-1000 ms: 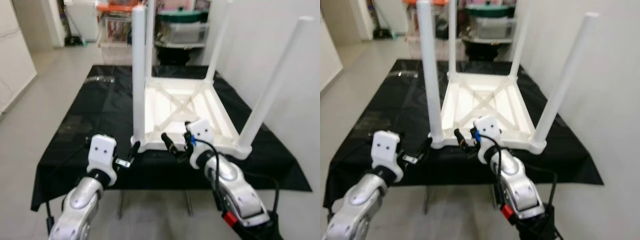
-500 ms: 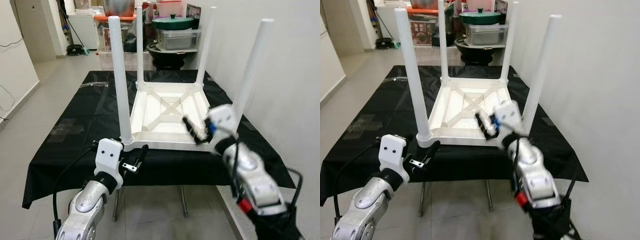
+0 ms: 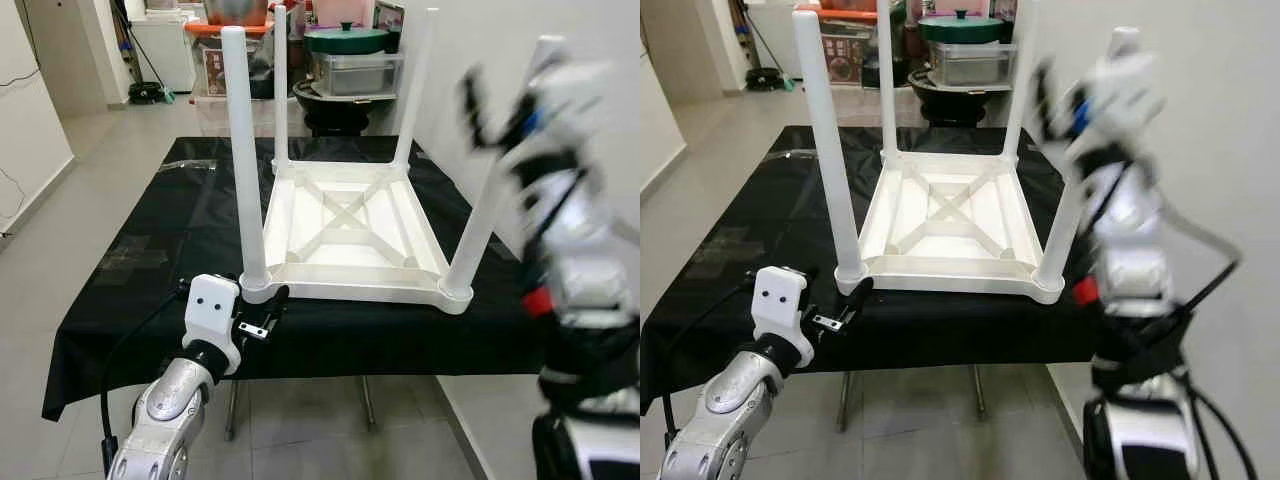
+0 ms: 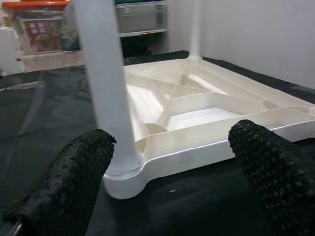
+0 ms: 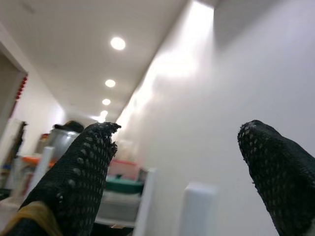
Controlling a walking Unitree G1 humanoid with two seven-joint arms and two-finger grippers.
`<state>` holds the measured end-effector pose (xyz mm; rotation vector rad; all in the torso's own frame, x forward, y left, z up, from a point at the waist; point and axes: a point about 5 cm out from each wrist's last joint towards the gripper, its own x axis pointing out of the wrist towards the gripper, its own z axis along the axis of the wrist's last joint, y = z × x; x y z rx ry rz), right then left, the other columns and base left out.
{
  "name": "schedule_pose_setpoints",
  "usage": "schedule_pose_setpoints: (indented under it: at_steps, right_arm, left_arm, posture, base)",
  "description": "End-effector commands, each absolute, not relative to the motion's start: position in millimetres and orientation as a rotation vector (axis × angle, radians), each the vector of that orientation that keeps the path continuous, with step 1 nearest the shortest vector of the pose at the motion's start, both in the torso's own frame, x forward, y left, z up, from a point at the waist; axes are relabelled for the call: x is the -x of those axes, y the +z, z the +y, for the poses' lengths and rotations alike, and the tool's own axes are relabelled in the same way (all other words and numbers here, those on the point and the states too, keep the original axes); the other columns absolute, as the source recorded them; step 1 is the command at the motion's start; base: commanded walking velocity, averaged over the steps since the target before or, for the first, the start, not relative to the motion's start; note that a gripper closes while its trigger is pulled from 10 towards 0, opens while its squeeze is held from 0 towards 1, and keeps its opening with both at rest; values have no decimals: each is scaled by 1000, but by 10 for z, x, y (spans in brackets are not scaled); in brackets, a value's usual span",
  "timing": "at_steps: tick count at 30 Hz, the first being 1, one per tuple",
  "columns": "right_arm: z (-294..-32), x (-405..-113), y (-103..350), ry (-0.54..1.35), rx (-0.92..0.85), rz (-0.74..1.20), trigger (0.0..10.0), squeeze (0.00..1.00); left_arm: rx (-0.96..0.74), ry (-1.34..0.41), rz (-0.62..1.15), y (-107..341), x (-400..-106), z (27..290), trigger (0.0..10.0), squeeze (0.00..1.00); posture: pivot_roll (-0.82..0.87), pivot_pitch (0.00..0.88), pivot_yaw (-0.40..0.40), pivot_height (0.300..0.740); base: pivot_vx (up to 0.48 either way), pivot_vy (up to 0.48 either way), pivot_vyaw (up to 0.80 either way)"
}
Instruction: Building children table
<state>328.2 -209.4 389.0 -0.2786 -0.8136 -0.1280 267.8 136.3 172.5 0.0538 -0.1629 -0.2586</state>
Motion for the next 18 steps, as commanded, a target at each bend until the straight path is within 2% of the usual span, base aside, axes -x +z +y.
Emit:
schedule_pose_setpoints:
  at_steps: [1, 6, 11, 18]
  right_arm:
    - [-2158, -3355, 3817, -164, 290, -774, 10000, 0]
    - [-2252, -3431, 3832, -215, 285, -754, 10000, 0]
    - [-2156, -3589, 3665, -101, 239, -641, 10000, 0]
    - [-2258, -3737, 3607, -86, 149, -558, 10000, 0]
  left_arm:
    - [-60, -258, -150, 1682, -2676, 1359, 10000, 0]
    - [-60, -257, -150, 1675, -2670, 1353, 10000, 0]
    - [-62, -253, -149, 1671, -2669, 1363, 10000, 0]
    - [-61, -260, -149, 1664, -2672, 1343, 10000, 0]
  posture:
    - [61, 0, -54, 740]
    - [65, 0, -57, 740]
    - [64, 0, -58, 740]
    - [60, 0, -60, 740]
  base:
    - [0, 0, 0]
    - [0, 0, 0]
    - [0, 0, 0]
    - [0, 0, 0]
